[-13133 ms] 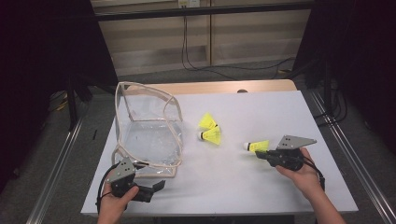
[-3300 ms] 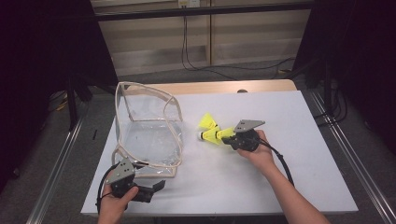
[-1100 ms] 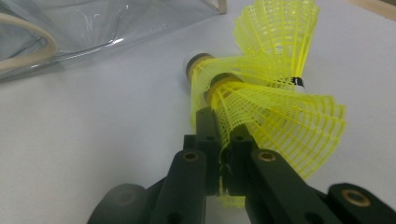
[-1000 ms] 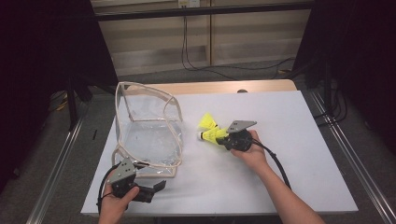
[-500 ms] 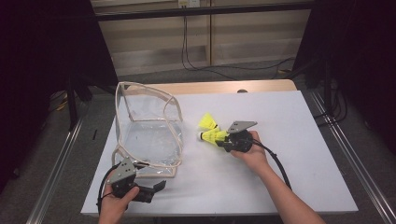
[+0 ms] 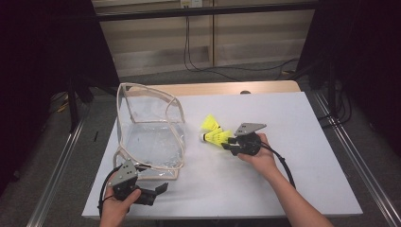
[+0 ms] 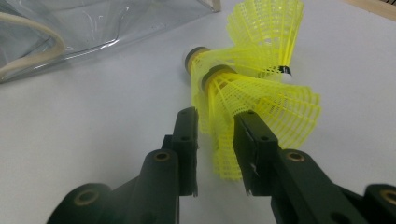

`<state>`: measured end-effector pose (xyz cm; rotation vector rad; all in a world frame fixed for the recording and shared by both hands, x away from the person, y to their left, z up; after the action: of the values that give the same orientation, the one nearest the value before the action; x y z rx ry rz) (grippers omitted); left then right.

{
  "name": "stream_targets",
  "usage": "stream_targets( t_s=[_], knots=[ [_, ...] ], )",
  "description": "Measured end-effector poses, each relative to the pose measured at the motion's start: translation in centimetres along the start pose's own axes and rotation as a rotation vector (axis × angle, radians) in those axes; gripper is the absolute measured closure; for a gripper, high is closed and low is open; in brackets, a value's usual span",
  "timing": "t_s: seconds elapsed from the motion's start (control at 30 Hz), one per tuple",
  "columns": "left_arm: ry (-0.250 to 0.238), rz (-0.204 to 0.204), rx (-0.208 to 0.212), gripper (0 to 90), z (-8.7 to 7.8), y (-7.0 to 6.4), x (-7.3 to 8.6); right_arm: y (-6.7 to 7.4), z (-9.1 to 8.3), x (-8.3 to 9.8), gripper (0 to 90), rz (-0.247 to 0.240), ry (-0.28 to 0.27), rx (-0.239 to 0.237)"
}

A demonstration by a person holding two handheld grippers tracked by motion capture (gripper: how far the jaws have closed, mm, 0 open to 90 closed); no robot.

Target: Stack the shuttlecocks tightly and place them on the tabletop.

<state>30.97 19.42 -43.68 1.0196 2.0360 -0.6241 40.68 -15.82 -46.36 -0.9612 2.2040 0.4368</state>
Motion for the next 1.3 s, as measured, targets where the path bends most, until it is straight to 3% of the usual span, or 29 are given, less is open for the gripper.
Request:
stream_targets(
  t_s=[0.13, 0.47, 0.7, 1.3],
  knots=[
    [0.001, 0.0, 0.001, 3.9, 0.0, -0.04, 0.0, 0.04, -0.13, 0.3, 71.1, -0.002, 0.012, 0.005],
    [-0.004, -0.002, 0.003, 4.0, -0.01, -0.07, -0.02, 0.45, 0.21, 0.32, 89.1, -0.04, 0.016, -0.007],
    [-0.001, 0.0, -0.001, 4.0, 0.0, -0.02, -0.03, 0.35, 0.0, 0.05, 89.9, -0.043, -0.016, -0.01],
    [-0.01, -0.005, 0.009, 4.0, 0.13, -0.09, -0.04, 0.93, 0.6, 0.08, 88.4, -0.02, -0.016, -0.031]
  ],
)
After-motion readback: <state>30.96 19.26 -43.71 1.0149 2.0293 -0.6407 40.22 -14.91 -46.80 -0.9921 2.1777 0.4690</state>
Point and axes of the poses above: each handheld gripper's, and its own axes: z roughly forward along the jaws, x roughly out of its underside, y roughly to its left, the point moved 3 cm from there along z, roughly forward along the jaws, and after that the axes turned 10 degrees about y, right-handed, at the moved point
